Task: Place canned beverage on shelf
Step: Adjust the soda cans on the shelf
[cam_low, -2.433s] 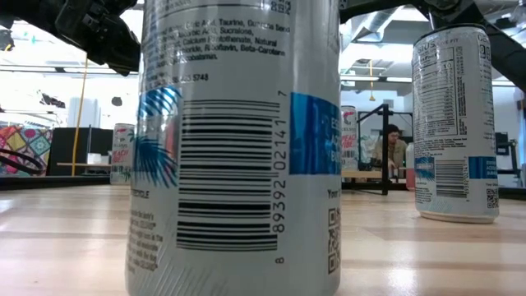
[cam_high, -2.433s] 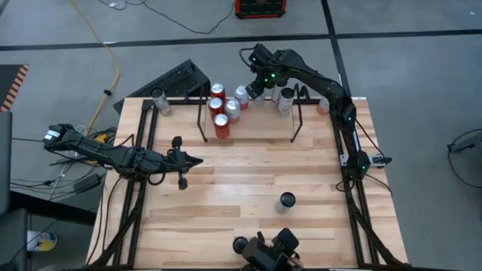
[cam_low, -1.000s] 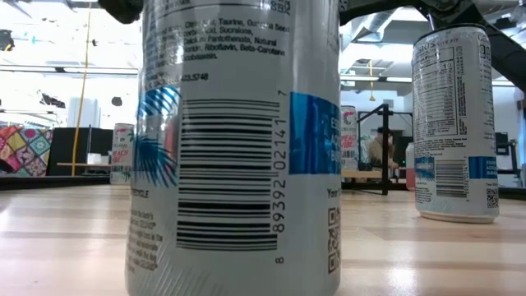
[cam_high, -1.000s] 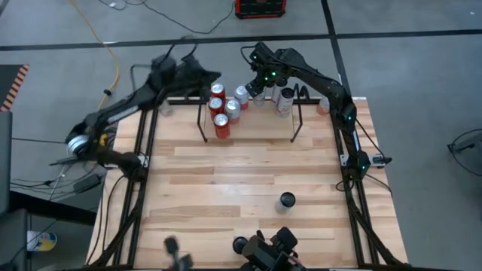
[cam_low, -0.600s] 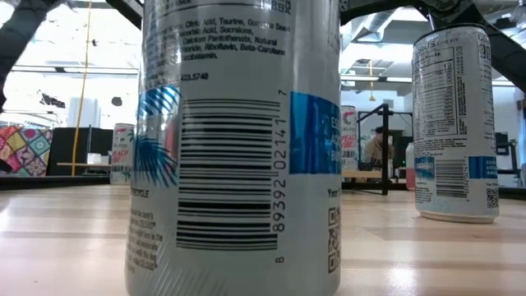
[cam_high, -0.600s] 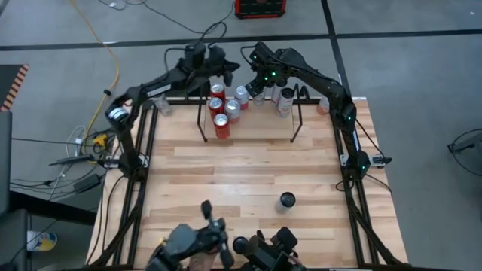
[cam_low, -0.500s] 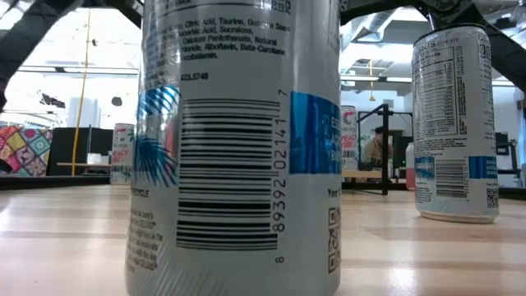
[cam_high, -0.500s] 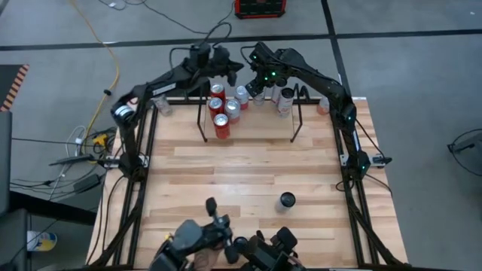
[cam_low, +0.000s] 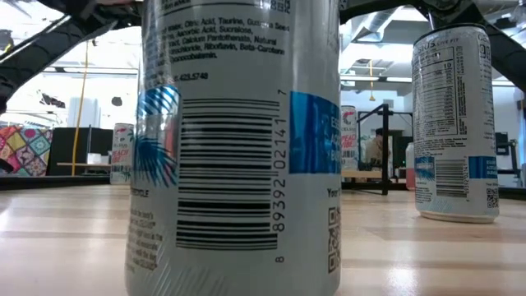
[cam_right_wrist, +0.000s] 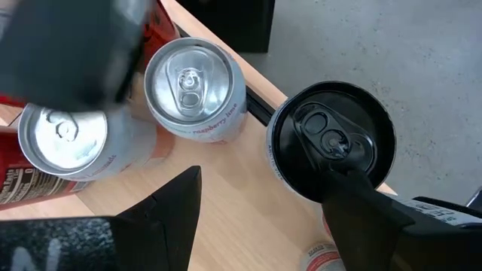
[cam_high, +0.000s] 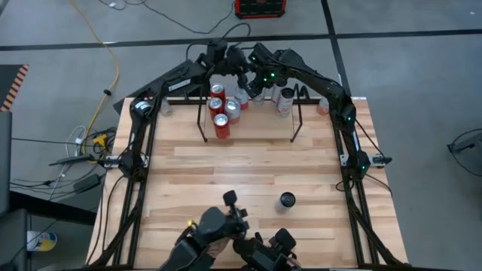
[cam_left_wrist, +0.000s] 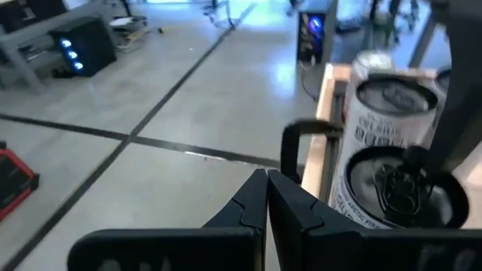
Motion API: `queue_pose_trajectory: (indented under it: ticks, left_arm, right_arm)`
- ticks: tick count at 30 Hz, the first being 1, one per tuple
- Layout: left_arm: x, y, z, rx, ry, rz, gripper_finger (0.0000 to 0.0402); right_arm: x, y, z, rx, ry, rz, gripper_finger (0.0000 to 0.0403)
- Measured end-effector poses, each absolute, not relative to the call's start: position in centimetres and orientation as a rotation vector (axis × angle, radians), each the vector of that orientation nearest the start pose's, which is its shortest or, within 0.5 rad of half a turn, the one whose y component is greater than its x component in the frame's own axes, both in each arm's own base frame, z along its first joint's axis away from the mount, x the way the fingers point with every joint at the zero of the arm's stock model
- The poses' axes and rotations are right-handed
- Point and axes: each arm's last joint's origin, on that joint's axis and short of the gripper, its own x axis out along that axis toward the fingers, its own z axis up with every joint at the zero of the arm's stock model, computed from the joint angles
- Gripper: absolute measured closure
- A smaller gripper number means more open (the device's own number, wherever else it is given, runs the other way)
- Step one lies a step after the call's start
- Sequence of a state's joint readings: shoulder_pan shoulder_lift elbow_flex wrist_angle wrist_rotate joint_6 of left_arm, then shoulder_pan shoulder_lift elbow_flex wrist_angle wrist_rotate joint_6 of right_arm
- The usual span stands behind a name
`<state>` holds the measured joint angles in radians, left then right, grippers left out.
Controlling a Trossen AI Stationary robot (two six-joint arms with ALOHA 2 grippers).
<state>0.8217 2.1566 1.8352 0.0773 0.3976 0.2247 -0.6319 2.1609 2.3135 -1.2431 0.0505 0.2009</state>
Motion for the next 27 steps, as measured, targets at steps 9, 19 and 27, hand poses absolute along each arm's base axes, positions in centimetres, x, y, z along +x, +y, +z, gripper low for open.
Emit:
queue_pose_trajectory:
  ticks: [9,19,27]
  left_arm:
    - [37.1,37.0,27.6,0.219,0.361,0.314,0.0402]
    - [37.7,36.4,27.1,0.289,0.397,0.261,0.0402]
    - [38.3,35.7,26.9,0.351,0.425,0.241,0.0402]
  right_arm:
    - [35.8,-26.4,33.4,0.492,1.002,-0.721,0.0138]
    - [35.7,-26.6,33.4,0.477,0.998,-0.716,0.0138]
    - [35.8,-26.7,33.5,0.468,0.989,-0.712,0.0138]
